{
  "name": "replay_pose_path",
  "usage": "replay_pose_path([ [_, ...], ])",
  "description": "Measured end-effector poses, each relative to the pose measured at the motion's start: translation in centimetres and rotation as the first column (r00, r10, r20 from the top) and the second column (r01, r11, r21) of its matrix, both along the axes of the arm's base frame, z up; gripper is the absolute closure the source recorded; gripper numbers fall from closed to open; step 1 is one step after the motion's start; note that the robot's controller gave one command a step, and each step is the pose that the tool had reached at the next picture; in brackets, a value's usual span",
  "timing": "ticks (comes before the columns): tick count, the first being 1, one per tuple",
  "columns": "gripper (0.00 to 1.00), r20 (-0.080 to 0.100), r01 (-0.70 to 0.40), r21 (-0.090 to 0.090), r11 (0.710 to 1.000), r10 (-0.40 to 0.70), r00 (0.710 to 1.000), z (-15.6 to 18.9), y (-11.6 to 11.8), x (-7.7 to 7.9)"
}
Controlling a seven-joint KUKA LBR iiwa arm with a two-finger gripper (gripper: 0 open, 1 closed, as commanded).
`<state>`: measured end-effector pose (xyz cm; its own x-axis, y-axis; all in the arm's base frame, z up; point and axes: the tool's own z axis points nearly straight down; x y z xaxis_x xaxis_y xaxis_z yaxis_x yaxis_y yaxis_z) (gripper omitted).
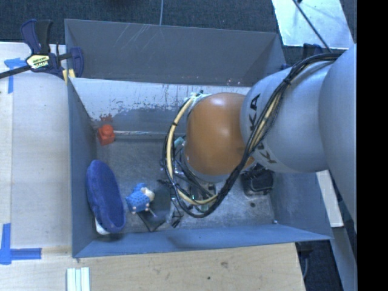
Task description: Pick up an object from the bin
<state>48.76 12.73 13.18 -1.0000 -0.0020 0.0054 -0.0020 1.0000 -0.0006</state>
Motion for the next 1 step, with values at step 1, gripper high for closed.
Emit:
replay_pose_path([
  [1, 0.0, 0.006, -0.16, 0.001, 0.987, 0.16, 0.987, -6.28, -2.04, 0.05],
])
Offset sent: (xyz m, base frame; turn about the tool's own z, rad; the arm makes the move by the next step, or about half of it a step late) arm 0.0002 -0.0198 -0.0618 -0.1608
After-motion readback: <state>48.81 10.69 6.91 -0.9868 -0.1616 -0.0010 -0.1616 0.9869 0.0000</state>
